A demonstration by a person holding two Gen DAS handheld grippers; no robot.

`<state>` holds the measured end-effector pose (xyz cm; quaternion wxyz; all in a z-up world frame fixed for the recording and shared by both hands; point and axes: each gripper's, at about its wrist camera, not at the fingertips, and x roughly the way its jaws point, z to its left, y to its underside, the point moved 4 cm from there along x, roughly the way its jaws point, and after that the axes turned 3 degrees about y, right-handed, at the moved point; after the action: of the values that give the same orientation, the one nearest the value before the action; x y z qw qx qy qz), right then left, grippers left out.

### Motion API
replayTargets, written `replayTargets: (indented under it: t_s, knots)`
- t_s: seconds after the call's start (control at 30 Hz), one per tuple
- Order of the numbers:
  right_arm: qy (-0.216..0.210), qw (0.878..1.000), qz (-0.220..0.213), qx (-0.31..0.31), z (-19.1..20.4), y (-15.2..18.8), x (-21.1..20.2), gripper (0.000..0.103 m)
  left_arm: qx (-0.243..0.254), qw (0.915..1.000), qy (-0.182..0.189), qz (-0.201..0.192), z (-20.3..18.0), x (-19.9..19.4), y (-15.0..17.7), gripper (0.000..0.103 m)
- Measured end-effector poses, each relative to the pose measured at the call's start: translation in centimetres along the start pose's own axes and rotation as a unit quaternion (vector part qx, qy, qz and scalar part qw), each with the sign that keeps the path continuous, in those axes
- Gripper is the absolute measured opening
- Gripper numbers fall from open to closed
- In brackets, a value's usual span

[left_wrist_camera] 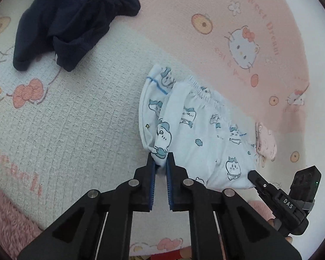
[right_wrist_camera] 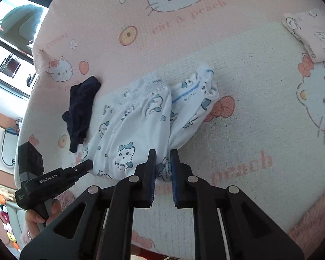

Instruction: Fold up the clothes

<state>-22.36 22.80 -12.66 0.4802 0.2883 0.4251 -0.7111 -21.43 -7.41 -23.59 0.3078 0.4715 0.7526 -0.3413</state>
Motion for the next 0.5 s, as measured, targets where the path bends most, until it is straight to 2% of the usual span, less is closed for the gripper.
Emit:
replayTargets:
  t_s: [0.1, 0.2, 0.27, 0.33, 0.4, 0.5]
  knots:
    - [0.041, 0.999, -0.012, -0.031, -0.3, 2.1, -1.8, 0.011, 0.000, 0.9999, -0.009, 0.013, 0.0, -0.1, 2.2, 0.010]
    - [0.097, 0.994, 0.024, -0.040, -2.3, 4.9, -0.4, 0.011, -0.018, 0.9980, -0.029, 0.053, 1.4, 1.5, 4.7, 0.010]
    - [0.103, 0.993, 0.049, -0.031, -3.3, 5.9, 0.4, 0.011, -0.015, 0.9964, -0.050, 0.066, 2.5, 1.4, 6.0, 0.010]
    - [0.109, 0.991, 0.074, -0.022, -4.2, 7.0, 1.2, 0.011, -0.030, 0.9965, -0.044, 0.064, 2.8, 1.2, 6.1, 0.010]
    - [0.105, 0.992, 0.066, -0.020, -4.3, 6.8, 0.6, 0.012, -0.049, 0.9964, -0.040, 0.057, 3.5, 0.6, 5.9, 0.014]
    - [0.109, 0.993, 0.048, -0.017, -4.4, 6.9, -1.0, 0.013, -0.065, 0.9957, -0.057, 0.033, 4.7, -1.1, 5.4, 0.023]
